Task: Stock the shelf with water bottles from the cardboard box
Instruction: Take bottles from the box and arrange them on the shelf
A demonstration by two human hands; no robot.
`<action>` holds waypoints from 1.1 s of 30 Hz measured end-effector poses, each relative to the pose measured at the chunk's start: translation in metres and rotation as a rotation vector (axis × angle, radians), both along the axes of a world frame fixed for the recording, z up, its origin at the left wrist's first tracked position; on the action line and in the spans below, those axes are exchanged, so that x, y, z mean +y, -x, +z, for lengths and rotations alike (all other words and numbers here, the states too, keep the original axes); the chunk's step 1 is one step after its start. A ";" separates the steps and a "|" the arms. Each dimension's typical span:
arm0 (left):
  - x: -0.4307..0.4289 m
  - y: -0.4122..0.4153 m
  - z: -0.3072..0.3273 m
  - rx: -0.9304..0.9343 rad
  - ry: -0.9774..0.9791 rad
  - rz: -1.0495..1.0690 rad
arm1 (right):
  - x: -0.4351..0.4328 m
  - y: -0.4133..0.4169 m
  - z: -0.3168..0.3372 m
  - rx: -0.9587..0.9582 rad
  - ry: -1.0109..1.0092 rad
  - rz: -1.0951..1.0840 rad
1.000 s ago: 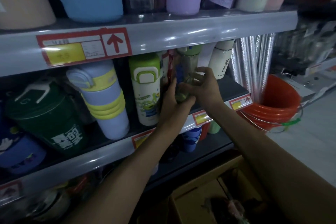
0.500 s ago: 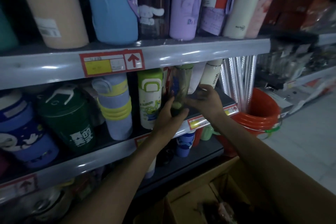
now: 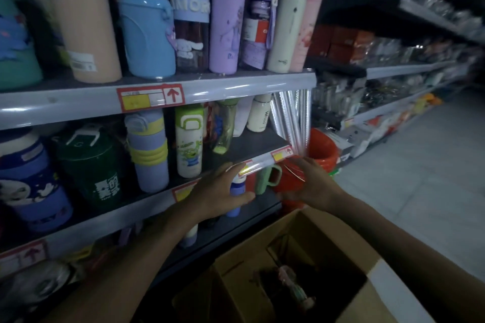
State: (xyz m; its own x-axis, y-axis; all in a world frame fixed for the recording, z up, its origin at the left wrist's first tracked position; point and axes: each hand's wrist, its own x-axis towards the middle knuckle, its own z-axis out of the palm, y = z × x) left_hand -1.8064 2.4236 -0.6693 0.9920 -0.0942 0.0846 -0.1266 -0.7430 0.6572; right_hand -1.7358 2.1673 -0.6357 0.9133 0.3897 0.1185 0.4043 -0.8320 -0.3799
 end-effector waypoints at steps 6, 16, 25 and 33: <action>-0.044 0.023 -0.011 -0.085 -0.382 -0.141 | -0.046 0.053 -0.008 0.127 0.279 -0.072; -0.100 0.043 -0.098 0.107 -0.660 -0.417 | -0.106 0.105 -0.082 0.496 0.320 -0.083; -0.158 0.011 -0.209 0.290 -0.763 -0.556 | -0.131 0.136 -0.144 0.620 0.524 0.089; -0.214 -0.020 -0.294 0.313 -0.859 -0.684 | -0.162 0.149 -0.189 0.701 0.602 0.150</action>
State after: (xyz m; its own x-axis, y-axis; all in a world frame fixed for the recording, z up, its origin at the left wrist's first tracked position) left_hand -1.7862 2.2100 -0.9631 0.6765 -0.5301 -0.5111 -0.5979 -0.8006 0.0391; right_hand -1.8847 2.0056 -0.8248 0.6351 0.3260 -0.7003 0.3649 -0.9257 -0.1000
